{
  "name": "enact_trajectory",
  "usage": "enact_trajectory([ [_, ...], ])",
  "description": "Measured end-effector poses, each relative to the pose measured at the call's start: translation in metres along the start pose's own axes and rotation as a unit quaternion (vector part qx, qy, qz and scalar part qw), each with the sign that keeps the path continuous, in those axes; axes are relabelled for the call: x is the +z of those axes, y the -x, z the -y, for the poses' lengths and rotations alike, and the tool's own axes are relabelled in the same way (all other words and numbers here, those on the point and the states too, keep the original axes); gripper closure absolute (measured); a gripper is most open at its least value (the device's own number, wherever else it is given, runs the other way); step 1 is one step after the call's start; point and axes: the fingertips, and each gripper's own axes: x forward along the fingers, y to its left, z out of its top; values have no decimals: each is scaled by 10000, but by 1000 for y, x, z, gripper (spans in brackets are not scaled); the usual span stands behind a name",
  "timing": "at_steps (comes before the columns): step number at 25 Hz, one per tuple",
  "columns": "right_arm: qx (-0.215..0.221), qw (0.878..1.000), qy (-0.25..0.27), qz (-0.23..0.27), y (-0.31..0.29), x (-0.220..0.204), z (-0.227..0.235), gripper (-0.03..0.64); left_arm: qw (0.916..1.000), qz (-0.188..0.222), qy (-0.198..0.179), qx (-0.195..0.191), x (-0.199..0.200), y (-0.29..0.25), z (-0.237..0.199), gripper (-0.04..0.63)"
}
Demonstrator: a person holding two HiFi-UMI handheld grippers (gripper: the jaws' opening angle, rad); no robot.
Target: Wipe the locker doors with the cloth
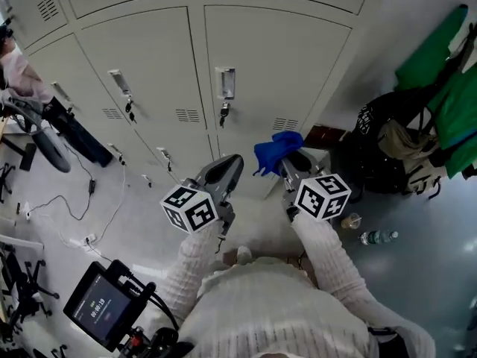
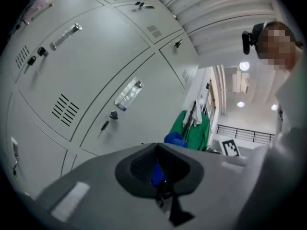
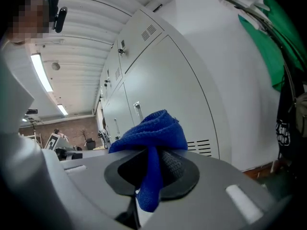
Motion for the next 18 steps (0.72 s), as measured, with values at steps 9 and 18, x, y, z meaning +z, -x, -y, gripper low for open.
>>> enact_trajectory([
  [9,-382,9988,-192,-231,8,-18,12,566,9981,-602,-95,47,-21,-28,6,589],
  [18,-583,9976,-303,-207,3,-14,15,566,9956,-871,-189,-283,-15,-36,9,589],
])
